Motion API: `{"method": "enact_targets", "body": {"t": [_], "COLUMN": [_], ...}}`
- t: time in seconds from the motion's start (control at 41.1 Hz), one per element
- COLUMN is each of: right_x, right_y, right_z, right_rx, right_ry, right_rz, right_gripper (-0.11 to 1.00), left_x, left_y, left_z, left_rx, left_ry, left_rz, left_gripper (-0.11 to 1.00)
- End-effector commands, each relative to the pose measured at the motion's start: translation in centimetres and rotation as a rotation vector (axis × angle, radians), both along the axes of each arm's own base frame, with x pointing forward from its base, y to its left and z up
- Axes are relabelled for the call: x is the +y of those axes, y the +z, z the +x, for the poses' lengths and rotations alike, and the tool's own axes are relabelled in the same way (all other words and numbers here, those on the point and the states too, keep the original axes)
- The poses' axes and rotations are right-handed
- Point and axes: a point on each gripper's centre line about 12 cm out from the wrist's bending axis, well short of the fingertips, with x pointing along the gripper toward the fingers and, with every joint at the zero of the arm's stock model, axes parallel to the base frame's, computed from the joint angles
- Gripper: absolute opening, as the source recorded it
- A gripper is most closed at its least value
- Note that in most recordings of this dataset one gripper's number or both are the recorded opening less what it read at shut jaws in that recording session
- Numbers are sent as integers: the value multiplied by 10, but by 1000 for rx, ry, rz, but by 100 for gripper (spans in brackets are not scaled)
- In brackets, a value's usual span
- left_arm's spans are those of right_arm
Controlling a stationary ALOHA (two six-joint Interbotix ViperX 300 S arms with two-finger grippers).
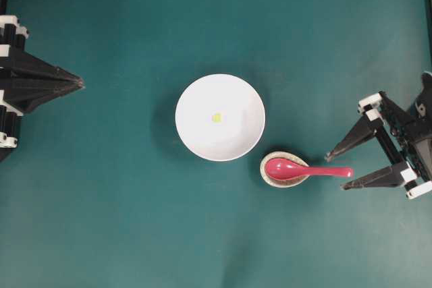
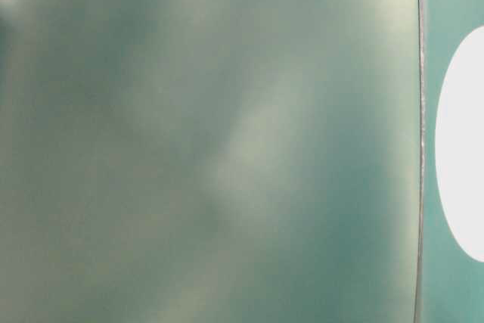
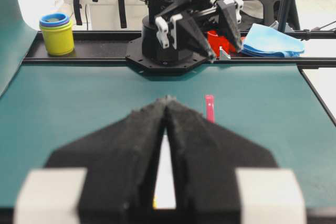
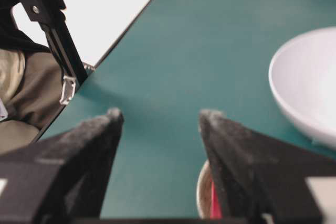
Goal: Scoop the yellow hexagonal prism block from the bowl with a spoon using the right arm.
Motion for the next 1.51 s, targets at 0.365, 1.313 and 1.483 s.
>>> {"method": "enact_targets", "body": {"t": [0.365,1.313,1.483], "right_x": [-4,5,14], "right_y": [-32,-80,-86], "right_z": [7,14,14], "right_rx": [125,198,182], "right_ry": [-69,-309,-329], "right_rz": [112,128,94], "right_gripper": [63,63,63], "left_x": [0,0,0], "left_y": [10,9,9], "left_z": [3,3,3], "left_rx": [-25,-18,-17], "left_ry": [-1,-1,-1], "left_rz": [3,3,3], "left_gripper": [6,6,6]}}
